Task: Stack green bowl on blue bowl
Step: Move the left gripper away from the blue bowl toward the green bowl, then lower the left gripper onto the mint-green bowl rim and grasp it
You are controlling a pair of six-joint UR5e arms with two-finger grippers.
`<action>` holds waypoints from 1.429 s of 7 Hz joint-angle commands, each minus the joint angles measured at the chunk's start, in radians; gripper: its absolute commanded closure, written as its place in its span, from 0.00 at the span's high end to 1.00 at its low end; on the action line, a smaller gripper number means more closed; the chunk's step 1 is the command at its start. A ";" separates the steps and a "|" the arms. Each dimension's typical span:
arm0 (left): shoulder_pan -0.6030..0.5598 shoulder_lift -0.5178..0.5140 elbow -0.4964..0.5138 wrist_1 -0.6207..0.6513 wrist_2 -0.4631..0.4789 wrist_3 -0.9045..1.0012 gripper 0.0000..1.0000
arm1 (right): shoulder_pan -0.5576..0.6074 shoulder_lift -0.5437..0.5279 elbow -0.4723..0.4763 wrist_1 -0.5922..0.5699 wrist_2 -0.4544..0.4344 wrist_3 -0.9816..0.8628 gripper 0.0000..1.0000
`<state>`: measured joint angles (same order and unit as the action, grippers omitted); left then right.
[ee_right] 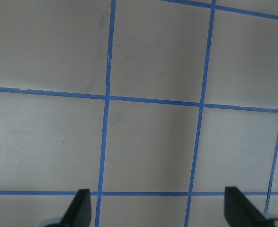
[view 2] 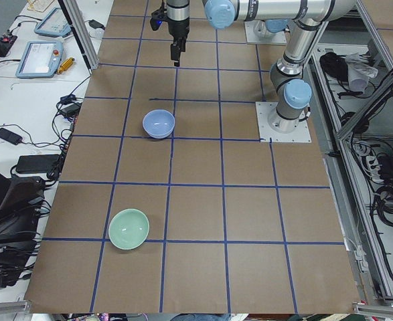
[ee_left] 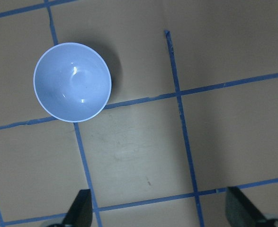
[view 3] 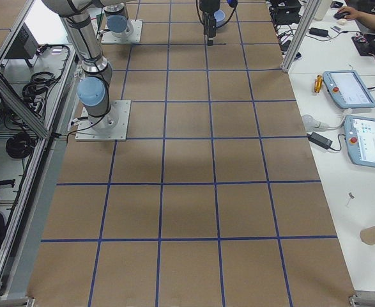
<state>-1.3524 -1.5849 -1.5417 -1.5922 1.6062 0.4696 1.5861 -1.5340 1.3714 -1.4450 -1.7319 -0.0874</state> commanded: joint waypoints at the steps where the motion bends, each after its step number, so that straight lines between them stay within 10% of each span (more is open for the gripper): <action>1: 0.161 -0.047 -0.005 0.055 -0.009 0.313 1.00 | 0.000 0.000 0.000 0.000 0.000 0.000 1.00; 10: 0.651 -0.479 0.177 0.307 -0.054 1.332 1.00 | 0.000 0.000 0.000 0.000 0.000 0.000 1.00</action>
<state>-0.7190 -1.9688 -1.4233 -1.2953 1.5557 1.7304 1.5861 -1.5339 1.3714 -1.4450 -1.7318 -0.0875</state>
